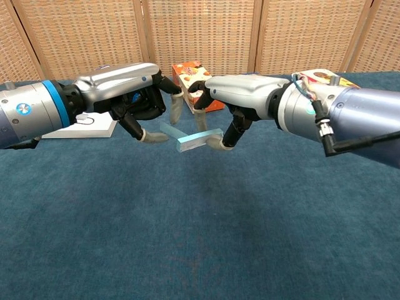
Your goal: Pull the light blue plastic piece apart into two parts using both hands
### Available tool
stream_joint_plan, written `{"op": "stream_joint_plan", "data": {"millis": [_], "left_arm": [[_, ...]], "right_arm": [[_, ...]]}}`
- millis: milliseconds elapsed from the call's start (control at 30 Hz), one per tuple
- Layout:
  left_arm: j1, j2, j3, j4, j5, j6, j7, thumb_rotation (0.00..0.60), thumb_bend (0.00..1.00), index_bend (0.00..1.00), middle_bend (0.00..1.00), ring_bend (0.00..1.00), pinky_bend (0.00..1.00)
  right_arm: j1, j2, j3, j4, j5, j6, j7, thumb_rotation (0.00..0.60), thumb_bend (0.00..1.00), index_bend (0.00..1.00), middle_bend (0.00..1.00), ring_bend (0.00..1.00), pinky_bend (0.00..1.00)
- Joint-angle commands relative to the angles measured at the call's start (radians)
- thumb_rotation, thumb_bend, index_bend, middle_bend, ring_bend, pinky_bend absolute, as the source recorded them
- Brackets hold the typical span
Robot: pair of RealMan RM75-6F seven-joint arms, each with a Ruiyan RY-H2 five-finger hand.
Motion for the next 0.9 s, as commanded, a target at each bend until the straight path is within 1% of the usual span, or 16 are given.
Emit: {"op": "stream_joint_plan", "data": {"millis": [33,367,633,733,900], "left_arm": [[-0.002,-0.004,0.002,0.001,-0.003,0.002,0.004,0.6,0.3,0.55,0.91,0.86,0.8],[-0.006,-0.013,0.006,0.006,-0.02,0.006,0.017,0.6,0.38,0.57,0.91,0.86,0.8],[-0.012,-0.021,0.01,0.01,-0.036,-0.001,0.03,0.6,0.43,0.66,0.91,0.86,0.8],[-0.013,-0.025,0.011,0.012,-0.041,-0.002,0.03,0.6,0.47,0.68,0.91,0.86,0.8],[-0.015,-0.03,0.008,0.019,-0.047,0.002,0.03,0.6,0.57,0.74,0.91,0.86,0.8]], "right_arm": [[0.0,0.001,-0.001,0.0,0.0,0.0,0.001,0.6,0.47,0.58,0.0,0.0,0.0],[-0.004,0.008,-0.002,0.003,0.0,0.001,0.009,0.6,0.47,0.58,0.0,0.0,0.0],[-0.006,0.014,-0.002,0.002,-0.003,0.001,0.017,0.6,0.47,0.58,0.0,0.0,0.0],[-0.007,0.018,-0.002,0.001,-0.004,0.001,0.017,0.6,0.47,0.58,0.0,0.0,0.0],[-0.009,0.023,-0.004,0.001,-0.003,0.0,0.021,0.6,0.47,0.58,0.0,0.0,0.0]]}}
